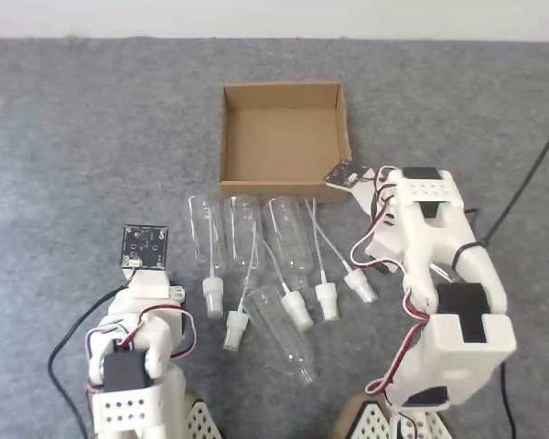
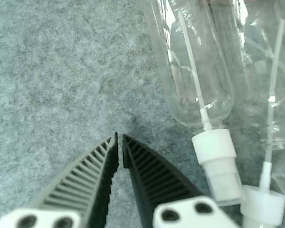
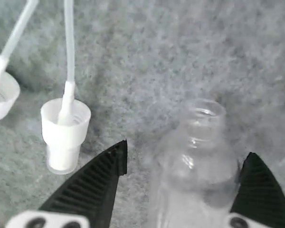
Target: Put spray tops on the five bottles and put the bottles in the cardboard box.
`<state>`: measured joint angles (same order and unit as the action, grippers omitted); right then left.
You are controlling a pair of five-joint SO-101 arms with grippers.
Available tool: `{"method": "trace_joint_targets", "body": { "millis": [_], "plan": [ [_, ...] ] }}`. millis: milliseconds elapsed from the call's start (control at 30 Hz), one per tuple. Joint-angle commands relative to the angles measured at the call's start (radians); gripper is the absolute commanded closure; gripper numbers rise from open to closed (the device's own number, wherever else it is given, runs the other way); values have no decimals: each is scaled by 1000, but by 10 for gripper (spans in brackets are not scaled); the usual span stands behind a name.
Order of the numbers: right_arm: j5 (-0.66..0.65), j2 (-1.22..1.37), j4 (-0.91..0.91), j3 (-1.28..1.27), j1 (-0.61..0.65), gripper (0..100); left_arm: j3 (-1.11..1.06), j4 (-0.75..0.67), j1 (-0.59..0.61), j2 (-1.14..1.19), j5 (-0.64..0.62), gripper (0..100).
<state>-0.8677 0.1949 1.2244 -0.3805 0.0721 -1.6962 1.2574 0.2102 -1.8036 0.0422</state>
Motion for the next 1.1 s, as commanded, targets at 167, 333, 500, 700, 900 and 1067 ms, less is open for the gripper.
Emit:
{"method": "trace_joint_targets", "body": {
  "millis": [167,333,500,700,900,1067],
  "plan": [
    [-15,-21,15,49,-31,694,12,6,2,-21,3,985],
    [-17,-22,16,58,-24,734,12,6,2,-21,3,985],
    [-17,-22,24,77,-31,734,12,6,2,-21,3,985],
    [-18,-21,84,126,-28,734,12,6,2,-21,3,985],
    [-18,-10,77,123,-30,738,12,6,2,-21,3,985],
    [-17,-10,85,123,-33,739,12,6,2,-21,3,985]
  ]
}}
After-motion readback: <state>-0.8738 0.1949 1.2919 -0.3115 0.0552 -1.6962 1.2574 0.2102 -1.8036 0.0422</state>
